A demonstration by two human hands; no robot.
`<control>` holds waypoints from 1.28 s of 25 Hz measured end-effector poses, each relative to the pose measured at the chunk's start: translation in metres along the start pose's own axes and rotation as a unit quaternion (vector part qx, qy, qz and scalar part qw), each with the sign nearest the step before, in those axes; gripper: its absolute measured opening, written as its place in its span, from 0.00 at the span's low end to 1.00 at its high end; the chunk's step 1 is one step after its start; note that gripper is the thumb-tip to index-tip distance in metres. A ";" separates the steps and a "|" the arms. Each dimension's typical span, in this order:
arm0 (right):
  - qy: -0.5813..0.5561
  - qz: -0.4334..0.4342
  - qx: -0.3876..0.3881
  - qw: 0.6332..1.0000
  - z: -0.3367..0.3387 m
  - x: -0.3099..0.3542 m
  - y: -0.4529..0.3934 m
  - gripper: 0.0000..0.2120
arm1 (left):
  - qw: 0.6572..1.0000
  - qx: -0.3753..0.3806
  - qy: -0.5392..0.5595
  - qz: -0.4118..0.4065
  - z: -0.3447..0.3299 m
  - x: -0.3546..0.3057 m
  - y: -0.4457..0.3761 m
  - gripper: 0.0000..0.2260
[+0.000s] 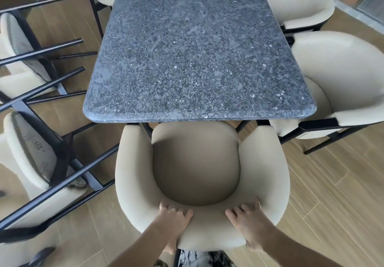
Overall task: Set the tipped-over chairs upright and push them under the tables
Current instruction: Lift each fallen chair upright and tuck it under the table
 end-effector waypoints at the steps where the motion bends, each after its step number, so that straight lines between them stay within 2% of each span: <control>1: 0.002 0.003 0.004 1.000 -0.003 0.000 0.000 0.37 | 1.000 0.008 0.001 0.002 -0.002 -0.003 0.000 0.44; 4: -0.008 0.007 -0.007 1.000 0.000 0.003 0.003 0.37 | 1.000 0.017 0.007 0.013 -0.007 -0.006 -0.001 0.44; 7: 0.011 -0.004 -0.058 0.998 0.012 -0.009 0.004 0.37 | 1.000 0.011 0.014 0.003 0.001 -0.005 -0.003 0.41; 11: 0.002 0.007 -0.018 1.000 0.006 -0.024 0.004 0.33 | 1.000 -0.007 0.023 -0.002 0.017 -0.004 -0.008 0.38; 19: 0.003 -0.014 -0.026 1.000 0.000 -0.047 -0.007 0.35 | 0.999 -0.027 0.030 0.013 0.027 -0.004 -0.022 0.43; 25: -0.001 -0.018 -0.030 0.999 -0.003 -0.036 -0.013 0.35 | 0.999 -0.041 0.022 0.028 0.016 0.003 -0.021 0.41; 29: -0.007 -0.037 0.022 0.999 -0.004 -0.037 -0.011 0.36 | 0.996 -0.029 0.062 0.049 0.019 0.001 -0.021 0.41; 32: -0.023 -0.039 0.070 0.997 0.005 -0.037 -0.014 0.34 | 0.994 -0.015 0.107 0.025 0.023 0.015 -0.015 0.38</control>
Point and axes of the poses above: each hand's wrist, its own y-axis away from the middle knuckle, its own z-axis out of the back of the hand, x = y × z, the point moved 10 cm from there along -y, towards the middle knuckle, and after that the axes turned 8 degrees about z, right-handed, at the moved point
